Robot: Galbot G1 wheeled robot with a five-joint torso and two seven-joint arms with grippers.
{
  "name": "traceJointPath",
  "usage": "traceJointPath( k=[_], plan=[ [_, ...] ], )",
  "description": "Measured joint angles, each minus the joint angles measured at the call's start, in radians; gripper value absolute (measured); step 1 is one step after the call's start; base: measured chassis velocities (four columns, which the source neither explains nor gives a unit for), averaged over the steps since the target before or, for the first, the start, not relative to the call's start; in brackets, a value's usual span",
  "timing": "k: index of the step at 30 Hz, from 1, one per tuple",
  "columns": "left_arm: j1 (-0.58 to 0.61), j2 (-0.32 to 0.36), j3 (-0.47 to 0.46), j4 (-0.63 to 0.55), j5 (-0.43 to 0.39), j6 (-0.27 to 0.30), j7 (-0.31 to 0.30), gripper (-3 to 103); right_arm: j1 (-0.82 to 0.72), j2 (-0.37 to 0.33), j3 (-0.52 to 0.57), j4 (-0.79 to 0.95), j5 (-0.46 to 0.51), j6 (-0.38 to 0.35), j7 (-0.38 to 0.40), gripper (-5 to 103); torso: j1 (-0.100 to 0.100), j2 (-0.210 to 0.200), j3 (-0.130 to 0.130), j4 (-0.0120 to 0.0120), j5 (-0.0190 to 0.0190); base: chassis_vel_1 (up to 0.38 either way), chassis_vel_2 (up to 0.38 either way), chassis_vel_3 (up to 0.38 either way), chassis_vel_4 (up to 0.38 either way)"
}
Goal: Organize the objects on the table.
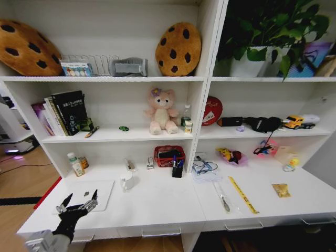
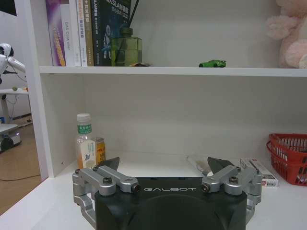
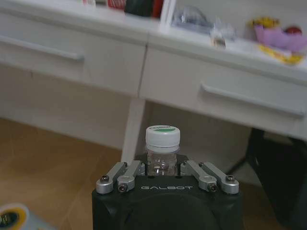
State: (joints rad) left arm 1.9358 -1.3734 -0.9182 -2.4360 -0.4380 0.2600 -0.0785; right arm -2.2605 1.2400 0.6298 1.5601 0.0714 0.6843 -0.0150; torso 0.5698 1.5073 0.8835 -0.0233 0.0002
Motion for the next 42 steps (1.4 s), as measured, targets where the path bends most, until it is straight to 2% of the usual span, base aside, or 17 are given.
traceJointPath(
  k=[1, 2, 4, 6, 8, 11, 12, 15, 16, 17, 18, 19, 20, 23, 30, 34, 42],
  plan=[
    [0.0, 0.0, 0.0, 0.0, 0.0, 0.0, 0.0, 100, 0.116, -0.009, -0.035, -0.185, 0.048, -0.057, 0.032, 27, 0.0, 0.0, 0.0, 0.0002, 0.0, 0.0, 0.0, 0.0, 0.0],
    [0.0, 0.0, 0.0, 0.0, 0.0, 0.0, 0.0, 100, 0.171, -0.014, -0.057, -0.269, 0.075, -0.083, 0.043, 27, 0.0, 0.0, 0.0, 0.0002, -0.0002, 0.0, 0.0, 0.0, 0.0],
    [0.0, 0.0, 0.0, 0.0, 0.0, 0.0, 0.0, 100, 0.194, -0.015, -0.066, -0.302, 0.082, -0.089, 0.046, 27, 0.0, 0.0, 0.0, 0.0, -0.0001, 0.0, 0.0, 0.0, 0.0],
    [0.0, 0.0, 0.0, 0.0, 0.0, 0.0, 0.0, 100, 0.289, -0.013, -0.095, -0.404, 0.105, -0.12, 0.049, 27, 0.0, 0.0, 0.0, 0.0, -0.0001, 0.0, 0.0, 0.0, 0.0],
    [0.0, 0.0, 0.0, 0.0, 0.0, 0.0, 0.0, 100, 0.306, -0.013, -0.1, -0.412, 0.114, -0.136, 0.049, 27, 0.0, 0.0, 0.0, 0.0, -0.0001, 0.0, 0.0, 0.0, 0.0],
    [0.0, 0.0, 0.0, 0.0, 0.0, 0.0, 0.0, 100, 0.384, -0.017, -0.136, -0.419, 0.211, -0.282, 0.06, 27, 0.0, 0.0, 0.0, 0.0002, -0.0003, 0.0, 0.0, 0.0, 0.0],
    [0.0, 0.0, 0.0, 0.0, 0.0, 0.0, 0.0, 100, 0.384, -0.017, -0.136, -0.419, 0.211, -0.282, 0.06, 27, 0.0, 0.0, 0.0, 0.0002, -0.0003, 0.0, 0.0, 0.0, 0.0],
    [0.0, 0.0, 0.0, 0.0, 0.0, 0.0, 0.0, 100, 0.478, -0.018, -0.163, -0.467, 0.345, -0.411, 0.068, 27, 0.0, 0.0, 0.0, 0.0, -0.0002, 0.0, 0.0, 0.0, 0.0],
    [0.0, 0.0, 0.0, 0.0, 0.0, 0.0, 0.0, 100, 0.478, -0.018, -0.163, -0.467, 0.345, -0.411, 0.068, 27, 0.0, 0.0, 0.0, 0.0, -0.0002, 0.0, 0.0, 0.0, 0.0],
    [0.0, 0.0, 0.0, 0.0, 0.0, 0.0, 0.0, 100, 0.517, -0.018, -0.168, -0.488, 0.38, -0.449, 0.068, 27, 0.0, 0.0, 0.0, -0.0001, -0.0002, 0.0, 0.0, 0.0, 0.0],
    [0.0, 0.0, 0.0, 0.0, 0.0, 0.0, 0.0, 100, 0.517, -0.018, -0.168, -0.488, 0.38, -0.449, 0.068, 27, 0.0, 0.0, 0.0, -0.0001, -0.0002, 0.0, 0.0, 0.0, 0.0],
    [0.0, 0.0, 0.0, 0.0, 0.0, 0.0, 0.0, 100, 0.558, -0.021, -0.17, -0.508, 0.399, -0.481, 0.061, 27, 0.0, 0.0, 0.0, -0.0001, 0.0, 0.0, 0.0, 0.0, 0.0],
    [0.0, 0.0, 0.0, 0.0, 0.0, 0.0, 0.0, 100, 0.558, -0.021, -0.17, -0.508, 0.399, -0.481, 0.061, 27, 0.0, 0.0, 0.0, -0.0001, 0.0, 0.0, 0.0, 0.0, 0.0],
    [0.0, 0.0, 0.0, 0.0, 0.0, 0.0, 0.0, 100, 0.719, -0.037, -0.198, -0.642, 0.405, -0.509, 0.033, 27, 0.0, 0.0, 0.0, 0.0001, 0.0, 0.0, 0.0, 0.0, 0.0],
    [0.0, 0.0, 0.0, 0.0, 0.0, 0.0, 0.0, 100, 0.885, -0.044, -0.249, -0.796, 0.404, -0.485, 0.03, 27, 0.0, 0.0, 0.0, -0.0001, -0.0004, 0.0, 0.0, 0.0, 0.0],
    [0.0, 0.0, 0.0, 0.0, 0.0, 0.0, 0.0, 100, 1.001, 0.008, -0.265, -0.89, 0.38, -0.428, 0.046, 27, 0.0, 0.0, 0.0, 0.0001, 0.0003, 0.0, 0.0, 0.0, 0.0],
    [0.0, 0.0, 0.0, 0.0, 0.0, 0.0, 0.0, 100, 1.081, 0.054, -0.27, -0.964, 0.356, -0.379, 0.059, 27, 0.0, 0.0, 0.0, 0.0002, -0.0002, 0.0, 0.0, 0.0, 0.0]
  ],
)
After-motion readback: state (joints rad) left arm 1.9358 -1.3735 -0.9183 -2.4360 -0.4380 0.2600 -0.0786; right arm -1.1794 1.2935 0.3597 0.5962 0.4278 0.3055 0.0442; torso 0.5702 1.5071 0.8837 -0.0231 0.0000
